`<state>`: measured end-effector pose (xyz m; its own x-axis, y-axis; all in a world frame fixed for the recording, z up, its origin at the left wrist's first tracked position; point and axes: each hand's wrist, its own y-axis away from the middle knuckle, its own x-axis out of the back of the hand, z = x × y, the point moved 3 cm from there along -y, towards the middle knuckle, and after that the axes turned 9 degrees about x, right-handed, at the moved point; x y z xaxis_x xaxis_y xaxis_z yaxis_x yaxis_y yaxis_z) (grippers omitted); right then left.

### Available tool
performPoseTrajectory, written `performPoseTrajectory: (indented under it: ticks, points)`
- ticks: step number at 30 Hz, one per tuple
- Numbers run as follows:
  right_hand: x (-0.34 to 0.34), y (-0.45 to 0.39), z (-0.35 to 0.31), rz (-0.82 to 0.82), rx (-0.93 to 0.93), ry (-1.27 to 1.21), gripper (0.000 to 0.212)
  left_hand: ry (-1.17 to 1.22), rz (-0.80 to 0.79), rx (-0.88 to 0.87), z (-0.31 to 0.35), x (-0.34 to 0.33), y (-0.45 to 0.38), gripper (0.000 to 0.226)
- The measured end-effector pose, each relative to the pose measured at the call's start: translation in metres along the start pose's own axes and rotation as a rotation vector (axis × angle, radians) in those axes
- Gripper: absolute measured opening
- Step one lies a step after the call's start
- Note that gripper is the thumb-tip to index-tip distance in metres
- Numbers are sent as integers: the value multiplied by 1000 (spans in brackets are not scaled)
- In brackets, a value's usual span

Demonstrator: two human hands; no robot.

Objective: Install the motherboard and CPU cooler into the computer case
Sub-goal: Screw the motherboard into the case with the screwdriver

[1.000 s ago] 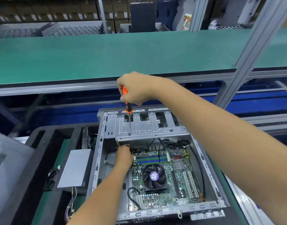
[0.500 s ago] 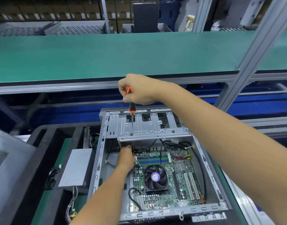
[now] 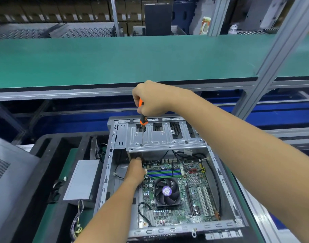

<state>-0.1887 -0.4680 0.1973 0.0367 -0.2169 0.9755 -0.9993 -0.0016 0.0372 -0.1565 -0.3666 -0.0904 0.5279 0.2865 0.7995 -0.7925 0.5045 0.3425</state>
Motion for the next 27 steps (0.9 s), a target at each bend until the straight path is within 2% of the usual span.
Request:
performPoseTrajectory:
  ticks: [12, 17, 21, 22, 24, 27]
  points:
    - [6, -5, -5, 79, 47, 44, 21, 62, 72, 0, -2, -1, -7, 34]
    - [6, -9, -5, 106, 33, 76, 38, 45, 91, 7, -2, -2, -9, 37]
    - [5, -9, -12, -20, 129, -37, 15, 44, 99, 24, -1, -2, -10, 37]
    - [6, -8, -13, -38, 133, -57, 14, 41, 98, 26, -1, -2, -11, 36]
    - [6, -10, -15, -5, 132, -32, 12, 36, 94, 33, -1, -2, -11, 37]
    - [1, -11, -15, 127, 62, 61, 31, 29, 88, 39, -1, -1, -11, 37]
